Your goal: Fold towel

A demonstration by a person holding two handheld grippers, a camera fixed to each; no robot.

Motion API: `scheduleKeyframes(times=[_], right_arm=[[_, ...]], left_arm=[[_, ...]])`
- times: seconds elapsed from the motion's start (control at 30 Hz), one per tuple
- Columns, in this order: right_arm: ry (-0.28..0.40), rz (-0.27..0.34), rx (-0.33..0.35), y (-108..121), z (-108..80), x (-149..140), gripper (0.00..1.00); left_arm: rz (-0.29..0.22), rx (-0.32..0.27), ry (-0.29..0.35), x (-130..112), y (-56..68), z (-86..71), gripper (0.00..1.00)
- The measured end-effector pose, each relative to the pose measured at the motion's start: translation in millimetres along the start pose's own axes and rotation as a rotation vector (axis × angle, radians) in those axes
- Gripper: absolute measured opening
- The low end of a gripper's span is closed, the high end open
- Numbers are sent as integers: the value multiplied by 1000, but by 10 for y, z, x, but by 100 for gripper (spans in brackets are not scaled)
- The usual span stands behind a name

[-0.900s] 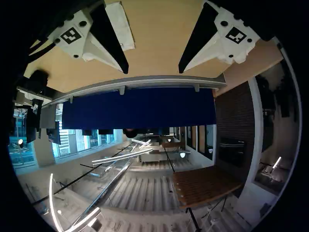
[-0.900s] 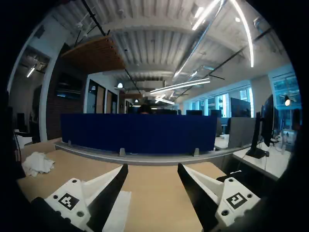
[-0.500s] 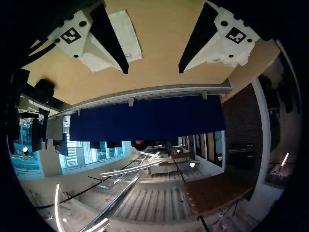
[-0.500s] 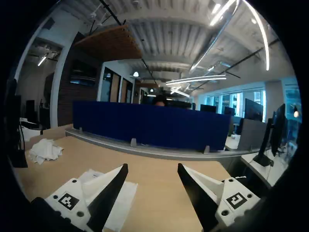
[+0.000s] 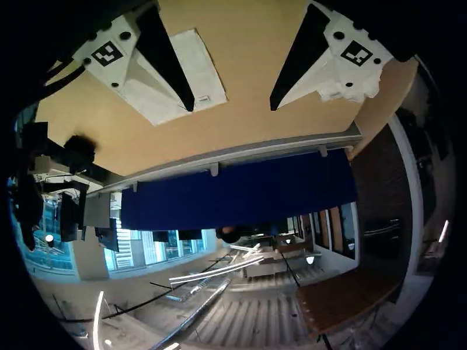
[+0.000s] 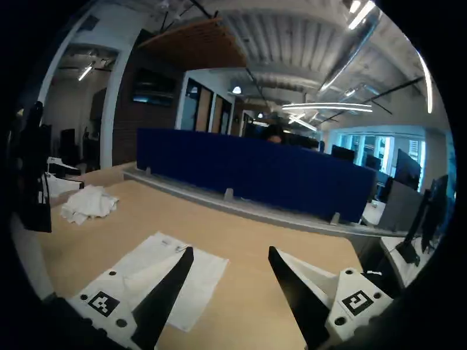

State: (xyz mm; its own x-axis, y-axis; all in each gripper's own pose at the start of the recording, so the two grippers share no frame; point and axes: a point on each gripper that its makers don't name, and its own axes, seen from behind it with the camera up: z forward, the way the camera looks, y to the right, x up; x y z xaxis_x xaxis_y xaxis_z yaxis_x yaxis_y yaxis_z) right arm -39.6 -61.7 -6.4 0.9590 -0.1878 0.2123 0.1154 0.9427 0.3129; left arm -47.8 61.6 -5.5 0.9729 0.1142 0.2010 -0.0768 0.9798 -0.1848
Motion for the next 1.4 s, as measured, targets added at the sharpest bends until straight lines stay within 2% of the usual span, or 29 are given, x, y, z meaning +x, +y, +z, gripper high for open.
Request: scheduleKeyframes(times=[0.2, 0.37, 0.5, 0.77, 1.0, 1.4], right_arm=[[-122, -37, 105, -198, -34, -223, 100], [-241, -72, 205, -370, -87, -482, 100], [-308, -89, 259, -470, -120, -632, 100], [-365, -127, 295, -563, -74, -855, 100], [-408, -130, 309, -630, 31, -1166, 100], [-484, -120, 343, -808, 275, -1875, 100]], left_arm=[[26, -110, -101, -143, 131, -35, 96], [51, -226, -191, -298, 314, -130, 96], [68, -288, -242, -411, 415, -158, 96], [122, -337, -302, -669, 481, -109, 96], [126, -392, -333, -953, 632, -7, 96], [179, -448, -455, -1750, 743, 327, 97]])
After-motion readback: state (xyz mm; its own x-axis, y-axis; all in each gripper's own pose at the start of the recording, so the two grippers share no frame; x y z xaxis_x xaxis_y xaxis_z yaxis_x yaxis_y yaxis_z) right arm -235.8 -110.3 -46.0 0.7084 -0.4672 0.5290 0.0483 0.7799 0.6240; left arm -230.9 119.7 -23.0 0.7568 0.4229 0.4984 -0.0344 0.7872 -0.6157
